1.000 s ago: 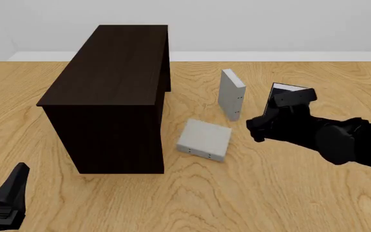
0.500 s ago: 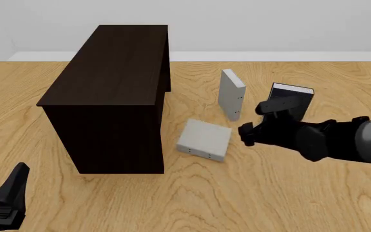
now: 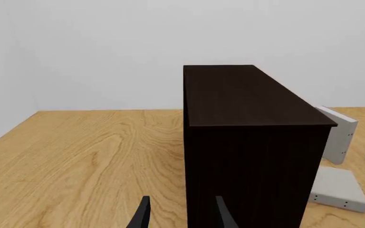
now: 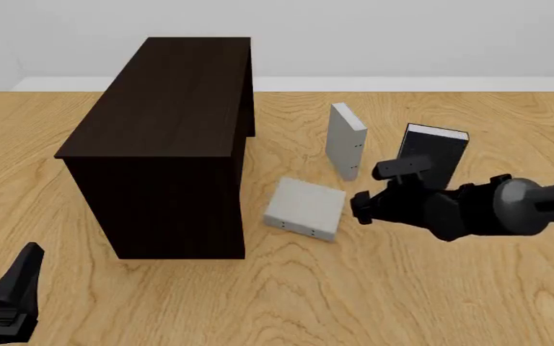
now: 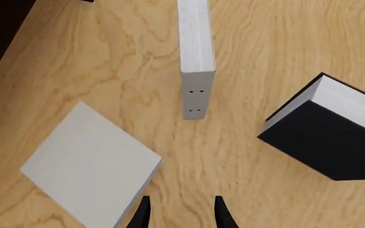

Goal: Pick up the book on the right and place it under the cabinet shelf.

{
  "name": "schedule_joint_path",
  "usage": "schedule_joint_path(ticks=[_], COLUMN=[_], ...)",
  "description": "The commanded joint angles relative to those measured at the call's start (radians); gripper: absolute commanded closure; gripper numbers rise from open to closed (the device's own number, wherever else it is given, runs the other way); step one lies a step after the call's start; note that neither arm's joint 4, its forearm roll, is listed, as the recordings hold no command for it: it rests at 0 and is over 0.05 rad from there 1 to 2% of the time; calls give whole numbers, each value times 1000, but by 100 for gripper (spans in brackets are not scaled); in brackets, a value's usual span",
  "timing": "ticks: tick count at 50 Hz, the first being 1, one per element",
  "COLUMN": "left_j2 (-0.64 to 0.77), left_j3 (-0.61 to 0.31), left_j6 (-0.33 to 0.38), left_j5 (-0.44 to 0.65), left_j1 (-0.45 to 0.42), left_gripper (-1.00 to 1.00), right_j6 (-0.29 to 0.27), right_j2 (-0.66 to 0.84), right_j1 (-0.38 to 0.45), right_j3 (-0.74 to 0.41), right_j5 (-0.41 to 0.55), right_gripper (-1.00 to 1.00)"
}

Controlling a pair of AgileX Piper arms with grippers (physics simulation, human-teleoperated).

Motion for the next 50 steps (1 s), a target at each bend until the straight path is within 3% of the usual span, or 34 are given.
schedule_joint_path(ticks=[1,24,50], left_j2=[0,0,0], left_j3=[0,0,0], left_j6=[-1,-1,-1], left_j5=[3,3,3], left_j1=[0,0,-1], left_gripper=[-100,-100,-100], right_j6=[85,100,113], right_j2=[104,212,210], right_j1=[11,36,110], right_j3=[-9,-45,-89], right_j5=[-102,-134,-100], right_gripper=[-100,-100,-100])
